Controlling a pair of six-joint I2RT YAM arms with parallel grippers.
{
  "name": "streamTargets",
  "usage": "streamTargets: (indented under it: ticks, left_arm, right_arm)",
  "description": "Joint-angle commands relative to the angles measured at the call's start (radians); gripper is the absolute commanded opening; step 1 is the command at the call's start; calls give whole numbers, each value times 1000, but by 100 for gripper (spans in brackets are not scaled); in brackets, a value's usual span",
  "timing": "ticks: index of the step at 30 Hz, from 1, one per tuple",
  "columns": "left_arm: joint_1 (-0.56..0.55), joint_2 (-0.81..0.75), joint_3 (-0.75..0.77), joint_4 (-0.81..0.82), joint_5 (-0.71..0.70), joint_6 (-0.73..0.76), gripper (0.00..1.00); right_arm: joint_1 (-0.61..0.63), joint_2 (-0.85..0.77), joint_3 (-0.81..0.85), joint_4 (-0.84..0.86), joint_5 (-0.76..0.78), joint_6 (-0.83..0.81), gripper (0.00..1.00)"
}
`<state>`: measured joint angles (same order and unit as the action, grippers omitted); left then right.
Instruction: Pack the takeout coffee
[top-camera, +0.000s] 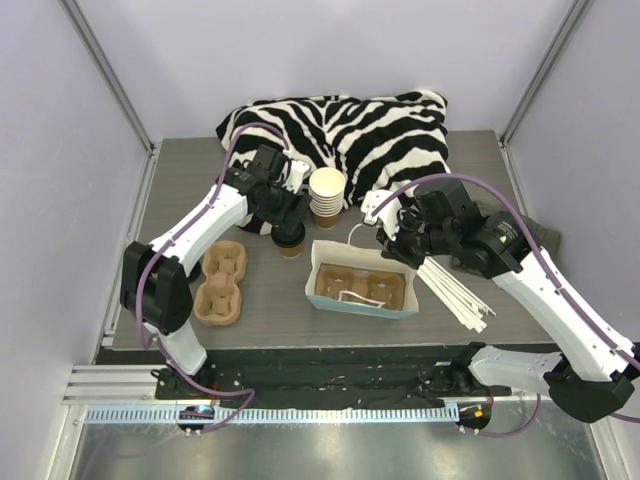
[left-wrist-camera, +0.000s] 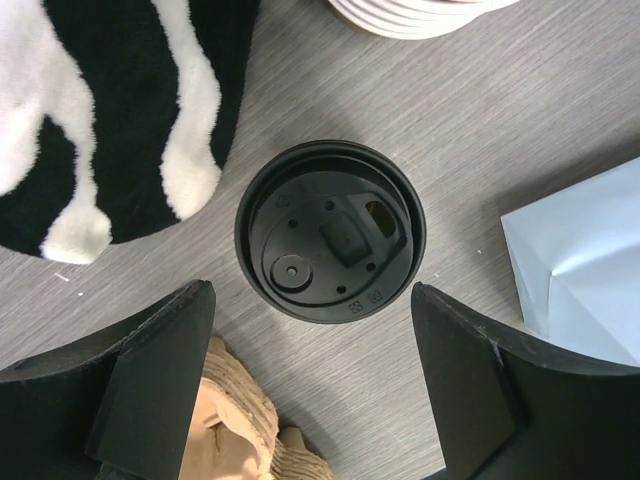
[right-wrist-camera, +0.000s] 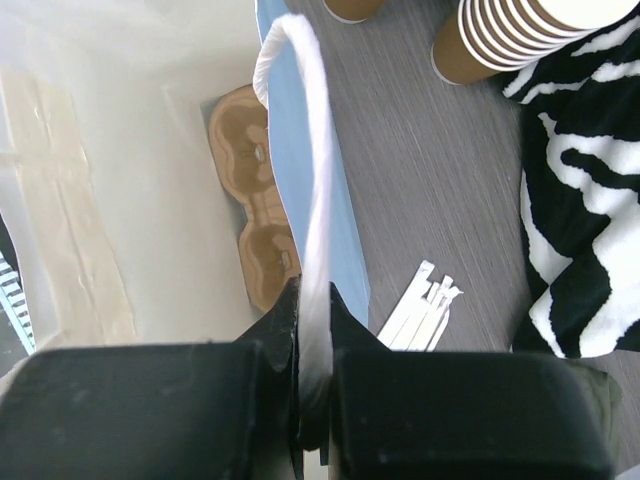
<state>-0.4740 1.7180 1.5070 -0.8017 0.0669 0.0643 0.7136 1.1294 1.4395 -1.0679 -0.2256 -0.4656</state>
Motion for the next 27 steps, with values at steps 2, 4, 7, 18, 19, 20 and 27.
streamTargets:
  ticks: [2, 4, 7, 18, 19, 20, 27]
  left_arm:
    - [-12, 9, 39, 32, 40, 14, 87]
    - [-17, 18, 39, 35, 42, 11, 91]
    - [-17, 28, 38, 41, 51, 3, 91]
    - [-18, 57, 35, 53, 51, 9, 89]
    - [-20, 58, 33, 53, 48, 9, 89]
    - [-21, 61, 30, 55, 47, 12, 89]
    - [-32, 86, 25, 65, 16, 31, 88]
  right_arm:
    - [4, -16, 4, 39, 26, 25, 1]
    - [4, -16, 2, 43, 26, 25, 1]
    - [4, -16, 1, 43, 23, 25, 1]
    - [4, -6, 6, 39, 17, 18, 1]
    - [3, -5, 6, 40, 17, 16, 1]
    - [4, -5, 4, 39, 16, 15, 1]
    - [4, 0, 2, 39, 17, 12, 1]
